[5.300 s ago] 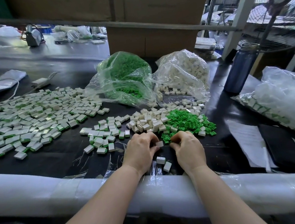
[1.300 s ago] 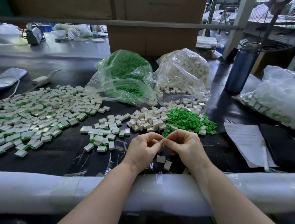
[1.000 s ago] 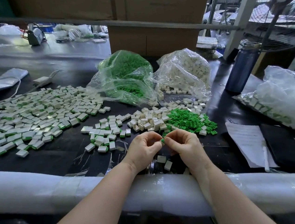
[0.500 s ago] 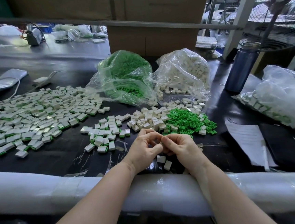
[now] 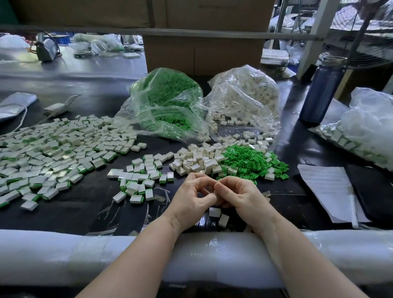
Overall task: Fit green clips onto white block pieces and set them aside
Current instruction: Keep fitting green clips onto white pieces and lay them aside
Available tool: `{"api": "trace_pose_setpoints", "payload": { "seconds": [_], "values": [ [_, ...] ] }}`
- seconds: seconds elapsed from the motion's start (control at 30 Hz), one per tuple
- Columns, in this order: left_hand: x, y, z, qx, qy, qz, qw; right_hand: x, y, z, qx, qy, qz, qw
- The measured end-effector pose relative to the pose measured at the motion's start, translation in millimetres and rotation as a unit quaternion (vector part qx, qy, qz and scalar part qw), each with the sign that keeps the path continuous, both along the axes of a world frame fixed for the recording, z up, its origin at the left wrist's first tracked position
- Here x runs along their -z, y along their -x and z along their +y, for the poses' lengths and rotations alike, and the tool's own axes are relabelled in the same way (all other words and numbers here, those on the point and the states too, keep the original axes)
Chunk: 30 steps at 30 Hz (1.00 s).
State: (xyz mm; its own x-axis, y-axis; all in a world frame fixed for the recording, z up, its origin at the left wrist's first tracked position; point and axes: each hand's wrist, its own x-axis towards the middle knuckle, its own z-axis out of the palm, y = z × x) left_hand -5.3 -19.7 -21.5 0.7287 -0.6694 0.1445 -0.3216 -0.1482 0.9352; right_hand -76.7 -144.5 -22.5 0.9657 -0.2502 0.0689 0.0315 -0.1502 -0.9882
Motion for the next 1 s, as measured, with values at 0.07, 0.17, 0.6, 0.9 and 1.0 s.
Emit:
{"api": "trace_pose_setpoints", "payload": {
  "seconds": [0.07,0.17,0.6,0.9,1.0],
  "values": [
    [0.4,-0.4,-0.4,-0.001,-0.001,-0.002,1.0,-0.1,0.5,0.5,-0.002,-0.009,-0.002,1.0],
    [1.4,-0.8,-0.9,-0.003,-0.004,-0.005,1.0,-0.2,0.9,0.3,-0.002,-0.015,0.0,1.0],
    [3.2,1.5,-3.6,0.027,-0.038,-0.043,0.998,0.3,0.7,-1.1,0.011,-0.022,-0.014,1.0],
    [2.5,2.2,-3.2,0.034,-0.054,-0.047,0.997,0.7,0.0,-1.6,0.018,-0.016,-0.016,1.0],
    [2.6,2.1,-3.4,0.03,-0.055,-0.048,0.997,1.0,0.0,-2.1,0.016,-0.021,-0.015,1.0]
  ]
}}
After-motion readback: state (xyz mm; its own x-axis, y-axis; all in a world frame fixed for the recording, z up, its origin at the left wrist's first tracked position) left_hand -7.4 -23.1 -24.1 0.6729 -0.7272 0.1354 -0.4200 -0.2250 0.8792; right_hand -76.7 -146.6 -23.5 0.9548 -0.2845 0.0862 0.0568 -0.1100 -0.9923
